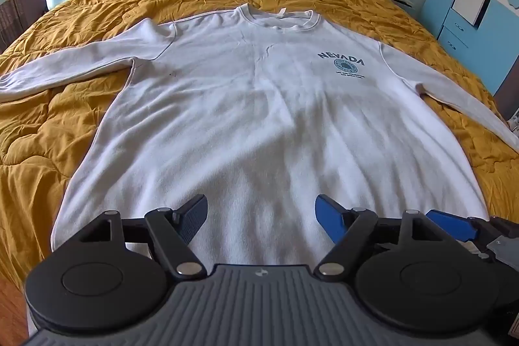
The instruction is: Fold small clothes
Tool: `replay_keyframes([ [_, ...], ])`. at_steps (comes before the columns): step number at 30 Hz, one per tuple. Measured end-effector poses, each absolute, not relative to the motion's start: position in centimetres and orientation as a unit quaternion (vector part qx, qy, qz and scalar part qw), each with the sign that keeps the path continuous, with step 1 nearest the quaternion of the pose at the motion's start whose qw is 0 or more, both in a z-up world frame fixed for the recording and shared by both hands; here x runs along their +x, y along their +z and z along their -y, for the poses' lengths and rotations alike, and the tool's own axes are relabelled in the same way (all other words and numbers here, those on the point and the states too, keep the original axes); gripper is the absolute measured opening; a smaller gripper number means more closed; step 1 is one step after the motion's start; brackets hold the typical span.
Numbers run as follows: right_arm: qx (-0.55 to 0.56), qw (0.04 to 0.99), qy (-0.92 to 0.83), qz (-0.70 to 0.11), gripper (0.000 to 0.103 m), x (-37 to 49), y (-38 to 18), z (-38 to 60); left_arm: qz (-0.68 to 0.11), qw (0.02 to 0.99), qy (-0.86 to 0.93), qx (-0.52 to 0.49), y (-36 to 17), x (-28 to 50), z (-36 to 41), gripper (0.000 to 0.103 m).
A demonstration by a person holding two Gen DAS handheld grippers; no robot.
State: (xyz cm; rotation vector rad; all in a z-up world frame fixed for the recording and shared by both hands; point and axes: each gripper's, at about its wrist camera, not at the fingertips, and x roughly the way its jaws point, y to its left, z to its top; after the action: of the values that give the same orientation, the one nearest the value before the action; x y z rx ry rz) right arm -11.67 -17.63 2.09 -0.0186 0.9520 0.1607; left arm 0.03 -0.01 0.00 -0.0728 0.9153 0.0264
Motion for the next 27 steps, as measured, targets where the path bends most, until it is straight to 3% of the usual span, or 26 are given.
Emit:
replay_keyframes([
  [5,0.015,0.879,0.088,-0.468,0.081,-11.9,1.8,17.5,-0.452,0.888,0.001,-0.08,-0.3,-0.2,-0.7,0.089],
  [27,0.016,0.881,0.097,-0.463,0.081,-12.1,1.2,17.6,-0.459,0.886,0.005,-0.064,-0.5,-0.6,-0.7,0.089],
])
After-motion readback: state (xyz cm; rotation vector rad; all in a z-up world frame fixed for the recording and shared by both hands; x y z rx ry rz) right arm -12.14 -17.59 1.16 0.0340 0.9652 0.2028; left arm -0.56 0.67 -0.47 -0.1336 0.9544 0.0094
